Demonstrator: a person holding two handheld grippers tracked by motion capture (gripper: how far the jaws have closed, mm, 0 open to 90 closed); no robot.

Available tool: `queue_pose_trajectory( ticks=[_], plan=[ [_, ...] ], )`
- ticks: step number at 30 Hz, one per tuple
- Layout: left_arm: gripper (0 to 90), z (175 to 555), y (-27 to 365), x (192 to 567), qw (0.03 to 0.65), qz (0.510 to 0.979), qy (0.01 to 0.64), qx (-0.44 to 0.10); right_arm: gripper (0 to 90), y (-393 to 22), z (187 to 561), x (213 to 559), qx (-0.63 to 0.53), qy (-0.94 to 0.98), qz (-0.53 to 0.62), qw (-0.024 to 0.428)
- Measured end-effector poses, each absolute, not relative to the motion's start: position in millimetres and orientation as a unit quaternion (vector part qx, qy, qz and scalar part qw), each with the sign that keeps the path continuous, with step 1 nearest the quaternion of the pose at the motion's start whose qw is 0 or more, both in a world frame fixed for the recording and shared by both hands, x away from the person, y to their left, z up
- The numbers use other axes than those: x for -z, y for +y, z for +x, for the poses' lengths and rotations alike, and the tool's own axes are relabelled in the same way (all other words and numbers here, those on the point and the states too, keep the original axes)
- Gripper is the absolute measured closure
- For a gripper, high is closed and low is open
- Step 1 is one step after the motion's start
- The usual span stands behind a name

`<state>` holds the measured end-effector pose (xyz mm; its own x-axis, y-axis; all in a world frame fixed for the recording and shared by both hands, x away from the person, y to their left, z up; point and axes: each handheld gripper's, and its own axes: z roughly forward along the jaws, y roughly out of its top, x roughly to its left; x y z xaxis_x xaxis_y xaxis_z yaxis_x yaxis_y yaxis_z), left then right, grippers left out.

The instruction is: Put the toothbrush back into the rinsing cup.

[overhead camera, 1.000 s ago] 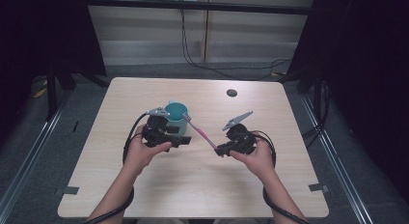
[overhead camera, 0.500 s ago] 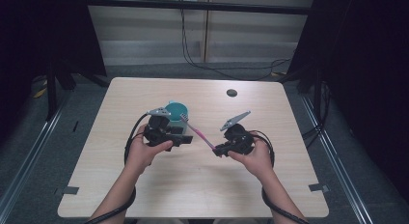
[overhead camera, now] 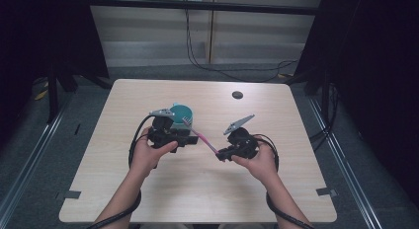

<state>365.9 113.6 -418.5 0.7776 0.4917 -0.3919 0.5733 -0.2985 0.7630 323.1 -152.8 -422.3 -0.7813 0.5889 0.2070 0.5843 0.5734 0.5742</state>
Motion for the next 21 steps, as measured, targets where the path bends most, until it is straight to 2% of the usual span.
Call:
queue_pose_trajectory(
  ticks=[21],
  plan=[
    [56.6,367.2,109.4,414.1,0.504,0.794,0.337,0.039,82.1,-148.0,323.7,424.2,-0.328,0.887,0.326,-0.001]
  ],
)
